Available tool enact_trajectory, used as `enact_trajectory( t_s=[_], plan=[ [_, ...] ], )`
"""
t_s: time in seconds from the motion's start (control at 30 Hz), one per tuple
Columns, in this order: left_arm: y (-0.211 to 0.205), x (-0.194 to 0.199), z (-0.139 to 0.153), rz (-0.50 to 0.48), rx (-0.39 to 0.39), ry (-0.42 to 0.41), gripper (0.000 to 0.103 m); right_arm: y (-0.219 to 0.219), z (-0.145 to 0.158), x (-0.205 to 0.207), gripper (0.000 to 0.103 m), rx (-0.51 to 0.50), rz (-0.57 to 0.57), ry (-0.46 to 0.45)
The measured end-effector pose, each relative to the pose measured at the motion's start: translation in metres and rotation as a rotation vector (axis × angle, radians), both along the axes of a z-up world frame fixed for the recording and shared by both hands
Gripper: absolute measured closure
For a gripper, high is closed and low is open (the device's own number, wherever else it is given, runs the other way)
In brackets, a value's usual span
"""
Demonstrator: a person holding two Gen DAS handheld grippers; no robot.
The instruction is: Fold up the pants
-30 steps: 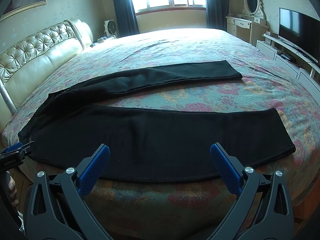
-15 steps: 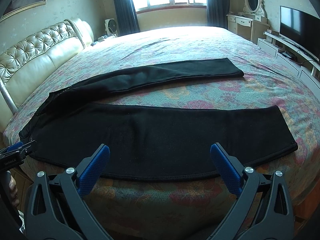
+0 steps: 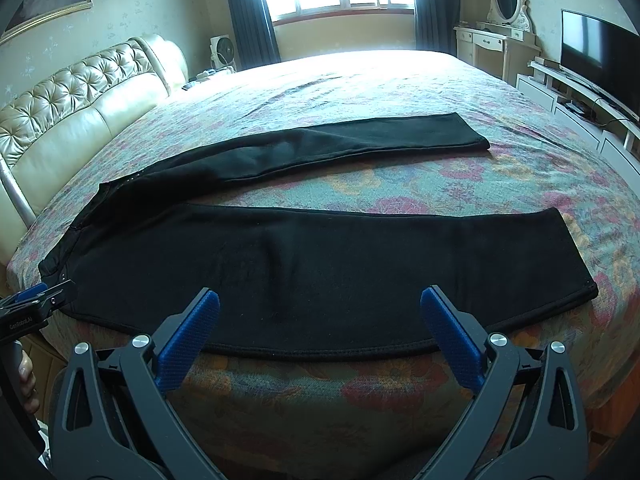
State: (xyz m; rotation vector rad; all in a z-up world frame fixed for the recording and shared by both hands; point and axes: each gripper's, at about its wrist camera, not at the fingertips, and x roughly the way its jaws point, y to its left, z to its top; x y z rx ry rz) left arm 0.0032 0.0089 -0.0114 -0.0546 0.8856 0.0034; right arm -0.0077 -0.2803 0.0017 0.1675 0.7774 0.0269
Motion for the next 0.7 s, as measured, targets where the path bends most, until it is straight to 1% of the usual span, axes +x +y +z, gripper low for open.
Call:
enact_trajectory(
  t_s=[0.3,0.7],
  plan=[
    [-0.0011,-0.0012,0.0001,-0.003,-0.002,-0.002,0.005,0.0004,-0.0019,-0.0004,0.002,0.001,0.002,0.0],
    [-0.0031,-0.0011,0.0039,-0.01,-0.003,-0.014,0.005,0.0019,-0.0091,0.001,0.002,0.001,0.009,0.026]
  ],
)
